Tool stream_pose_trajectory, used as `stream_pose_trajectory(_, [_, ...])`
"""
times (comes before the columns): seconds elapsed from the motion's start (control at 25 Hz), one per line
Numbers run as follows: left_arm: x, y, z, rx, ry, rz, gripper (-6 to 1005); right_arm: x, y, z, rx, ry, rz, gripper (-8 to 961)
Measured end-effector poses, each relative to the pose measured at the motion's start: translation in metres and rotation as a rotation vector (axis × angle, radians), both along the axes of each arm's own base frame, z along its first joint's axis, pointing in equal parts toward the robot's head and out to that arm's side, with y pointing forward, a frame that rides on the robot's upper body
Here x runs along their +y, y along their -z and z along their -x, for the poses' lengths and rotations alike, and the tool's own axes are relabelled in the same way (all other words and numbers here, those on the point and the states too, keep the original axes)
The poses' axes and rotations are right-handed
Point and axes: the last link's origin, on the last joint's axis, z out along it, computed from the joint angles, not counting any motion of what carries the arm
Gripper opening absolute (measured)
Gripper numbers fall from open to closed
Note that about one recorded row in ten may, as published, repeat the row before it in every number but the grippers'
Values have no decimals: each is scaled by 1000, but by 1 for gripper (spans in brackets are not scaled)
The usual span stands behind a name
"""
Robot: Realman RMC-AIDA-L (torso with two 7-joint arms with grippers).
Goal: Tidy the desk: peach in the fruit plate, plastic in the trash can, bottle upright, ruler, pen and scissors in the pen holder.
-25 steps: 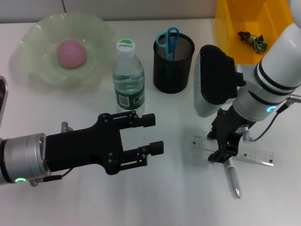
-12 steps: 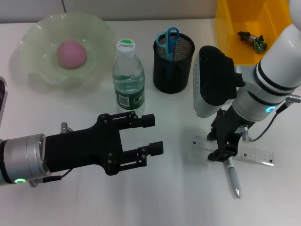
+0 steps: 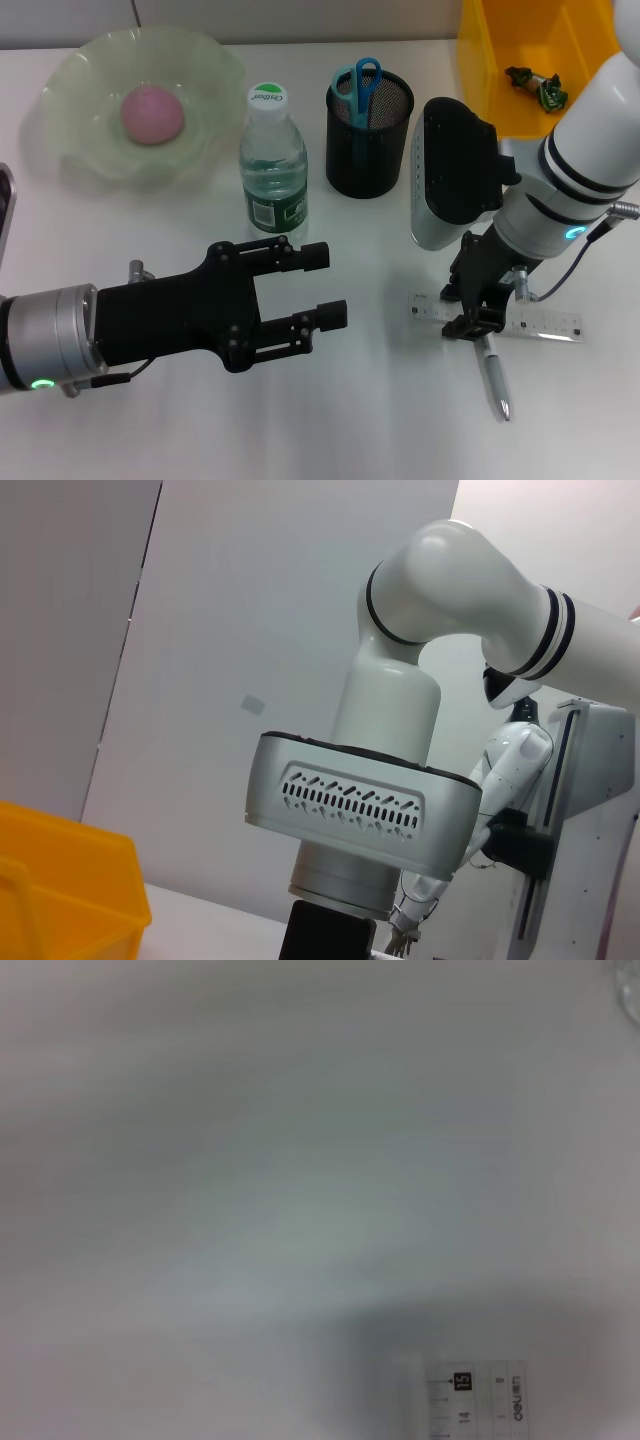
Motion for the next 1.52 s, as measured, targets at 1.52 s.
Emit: stream_pose_trajectory(1.52, [2,-4,0,-8,1,-12,625,-7,-63,16,320,40,-175,398])
